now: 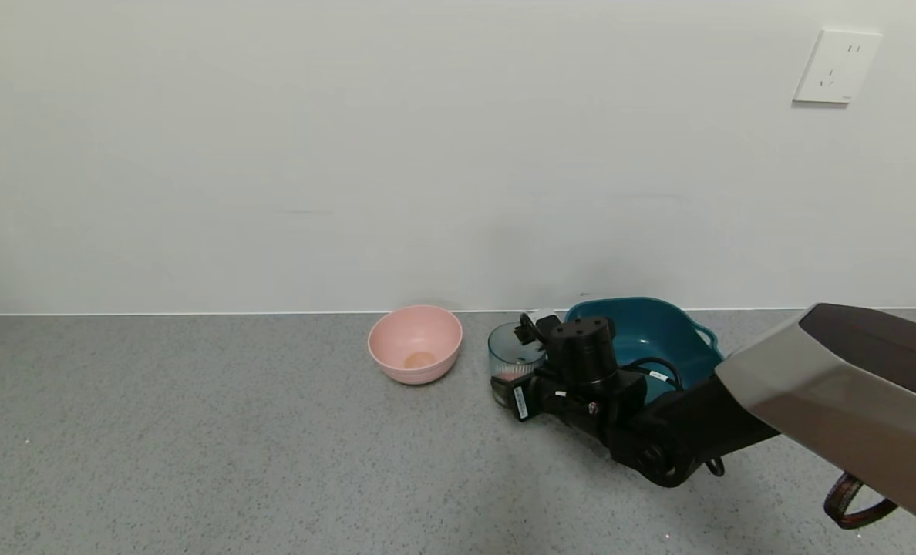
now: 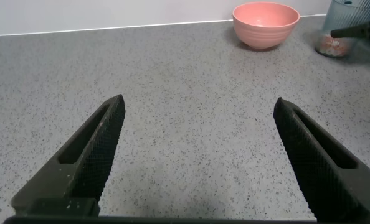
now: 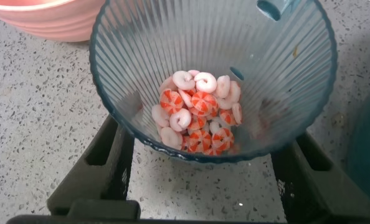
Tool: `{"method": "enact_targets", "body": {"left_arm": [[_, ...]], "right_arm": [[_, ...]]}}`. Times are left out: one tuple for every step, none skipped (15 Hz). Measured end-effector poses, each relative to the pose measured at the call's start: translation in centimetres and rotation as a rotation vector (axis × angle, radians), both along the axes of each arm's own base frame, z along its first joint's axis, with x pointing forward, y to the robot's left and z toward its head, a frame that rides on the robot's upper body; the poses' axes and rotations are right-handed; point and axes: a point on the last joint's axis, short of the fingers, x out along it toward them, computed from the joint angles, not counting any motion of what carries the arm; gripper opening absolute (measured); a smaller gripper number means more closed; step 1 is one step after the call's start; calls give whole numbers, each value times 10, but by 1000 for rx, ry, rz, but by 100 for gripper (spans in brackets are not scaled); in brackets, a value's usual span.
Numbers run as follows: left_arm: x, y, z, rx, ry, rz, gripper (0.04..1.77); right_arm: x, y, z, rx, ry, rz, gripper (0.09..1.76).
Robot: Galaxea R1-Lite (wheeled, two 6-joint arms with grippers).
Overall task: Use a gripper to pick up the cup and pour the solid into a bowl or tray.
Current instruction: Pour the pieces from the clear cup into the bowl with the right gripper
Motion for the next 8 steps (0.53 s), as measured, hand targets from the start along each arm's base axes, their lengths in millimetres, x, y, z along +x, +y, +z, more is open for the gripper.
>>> {"method": "enact_targets", "body": {"left_arm": [[0, 0, 0, 0, 0, 0, 172], [0, 0, 0, 0, 0, 0, 172], [0, 0, 0, 0, 0, 0, 172], [0, 0, 0, 0, 0, 0, 172], [0, 0, 0, 0, 0, 0, 172], [0, 0, 0, 0, 0, 0, 172], [0, 0, 0, 0, 0, 0, 172], [0, 0, 0, 0, 0, 0, 172]], "right_arm": [[-1, 0, 0, 0, 0, 0, 132], [-1, -1, 2, 1, -1, 0, 131], [-3, -2, 4, 4, -5, 0, 131], [-5, -3, 8, 7, -8, -1, 131], [-7, -5, 12, 11, -11, -1, 131], [-11, -8, 17, 14, -14, -1, 131], [-15, -11, 22, 16, -18, -2, 131], [-18, -13, 28, 20, -25, -2, 131]]}}
